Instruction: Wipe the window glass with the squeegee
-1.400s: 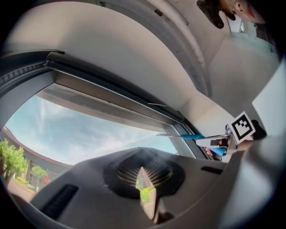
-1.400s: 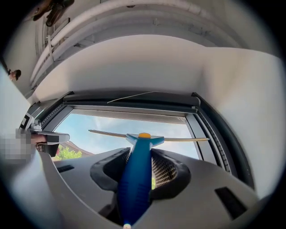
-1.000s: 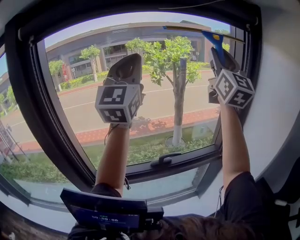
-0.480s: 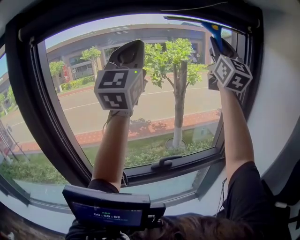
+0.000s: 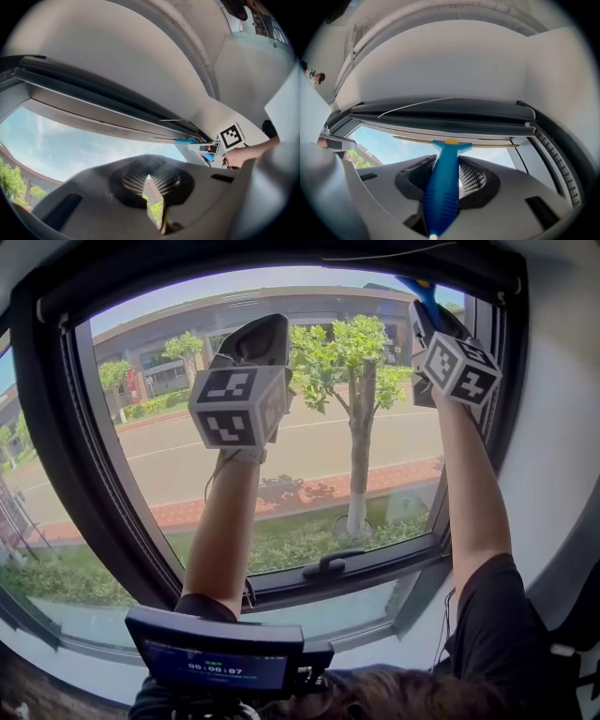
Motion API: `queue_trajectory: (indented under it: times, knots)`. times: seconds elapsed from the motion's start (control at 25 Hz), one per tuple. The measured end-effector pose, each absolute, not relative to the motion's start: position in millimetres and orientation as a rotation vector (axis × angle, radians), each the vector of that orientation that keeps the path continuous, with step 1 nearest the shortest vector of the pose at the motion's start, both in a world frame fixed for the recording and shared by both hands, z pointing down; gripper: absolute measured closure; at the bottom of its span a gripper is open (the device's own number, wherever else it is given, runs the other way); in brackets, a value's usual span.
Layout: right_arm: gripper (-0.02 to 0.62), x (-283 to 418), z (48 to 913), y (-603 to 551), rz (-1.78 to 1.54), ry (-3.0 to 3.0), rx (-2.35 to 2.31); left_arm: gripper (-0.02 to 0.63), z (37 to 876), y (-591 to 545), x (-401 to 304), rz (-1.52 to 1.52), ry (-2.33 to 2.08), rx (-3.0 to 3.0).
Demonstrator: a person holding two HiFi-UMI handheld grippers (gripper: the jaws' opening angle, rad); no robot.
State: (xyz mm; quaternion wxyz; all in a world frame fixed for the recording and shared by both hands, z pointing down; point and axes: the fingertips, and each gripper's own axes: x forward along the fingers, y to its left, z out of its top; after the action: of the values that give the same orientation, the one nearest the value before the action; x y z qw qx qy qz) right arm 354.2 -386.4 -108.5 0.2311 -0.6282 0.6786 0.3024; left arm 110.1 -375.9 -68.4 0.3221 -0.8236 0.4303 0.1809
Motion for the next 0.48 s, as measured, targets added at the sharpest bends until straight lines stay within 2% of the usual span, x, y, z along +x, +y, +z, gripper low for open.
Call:
queue_trajectory:
  times: [0.48]
  knots:
    - [0.454, 360, -98, -394, 0.759, 1.896, -1.719, 0.604, -55, -378, 107, 0.463, 1.133, -2.206]
